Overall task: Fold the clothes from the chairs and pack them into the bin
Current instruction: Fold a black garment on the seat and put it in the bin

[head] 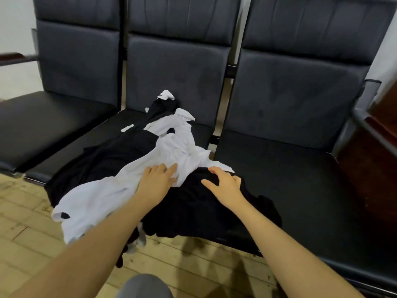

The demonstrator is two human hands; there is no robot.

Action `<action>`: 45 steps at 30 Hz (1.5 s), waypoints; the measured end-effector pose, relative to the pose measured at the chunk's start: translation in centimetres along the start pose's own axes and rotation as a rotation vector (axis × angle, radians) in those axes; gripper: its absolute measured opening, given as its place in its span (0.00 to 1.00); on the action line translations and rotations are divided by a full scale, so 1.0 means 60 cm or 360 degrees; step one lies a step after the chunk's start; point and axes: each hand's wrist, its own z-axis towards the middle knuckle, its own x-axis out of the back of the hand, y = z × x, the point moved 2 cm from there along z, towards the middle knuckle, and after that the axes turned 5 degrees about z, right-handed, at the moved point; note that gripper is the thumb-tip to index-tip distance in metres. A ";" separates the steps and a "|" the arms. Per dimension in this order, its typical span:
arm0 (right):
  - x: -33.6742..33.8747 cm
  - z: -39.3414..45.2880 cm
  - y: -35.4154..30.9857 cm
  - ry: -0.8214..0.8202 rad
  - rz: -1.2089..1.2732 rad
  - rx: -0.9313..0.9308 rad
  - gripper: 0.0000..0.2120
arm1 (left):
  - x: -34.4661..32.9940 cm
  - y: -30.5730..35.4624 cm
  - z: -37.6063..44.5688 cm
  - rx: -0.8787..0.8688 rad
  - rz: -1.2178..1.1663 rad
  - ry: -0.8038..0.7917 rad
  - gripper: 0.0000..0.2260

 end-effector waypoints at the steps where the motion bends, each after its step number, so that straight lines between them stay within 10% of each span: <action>1: -0.015 0.003 0.000 -0.0049 -0.0082 0.0020 0.25 | -0.004 -0.006 -0.002 -0.0079 0.0002 0.0086 0.22; 11: -0.030 0.004 0.028 0.0348 0.0141 0.0205 0.09 | 0.019 -0.021 0.022 -0.0269 -0.0276 0.0349 0.31; 17: 0.043 0.012 0.011 0.0571 0.0420 0.0250 0.09 | 0.046 -0.012 0.060 -0.0356 -0.0128 0.0501 0.16; 36: 0.199 0.102 -0.196 0.1127 0.0920 0.0341 0.08 | 0.234 -0.109 0.188 0.0278 0.0013 0.1295 0.12; 45: 0.251 0.132 -0.242 0.1171 0.0906 0.0521 0.08 | 0.241 -0.087 0.225 0.0302 -0.0226 0.1025 0.13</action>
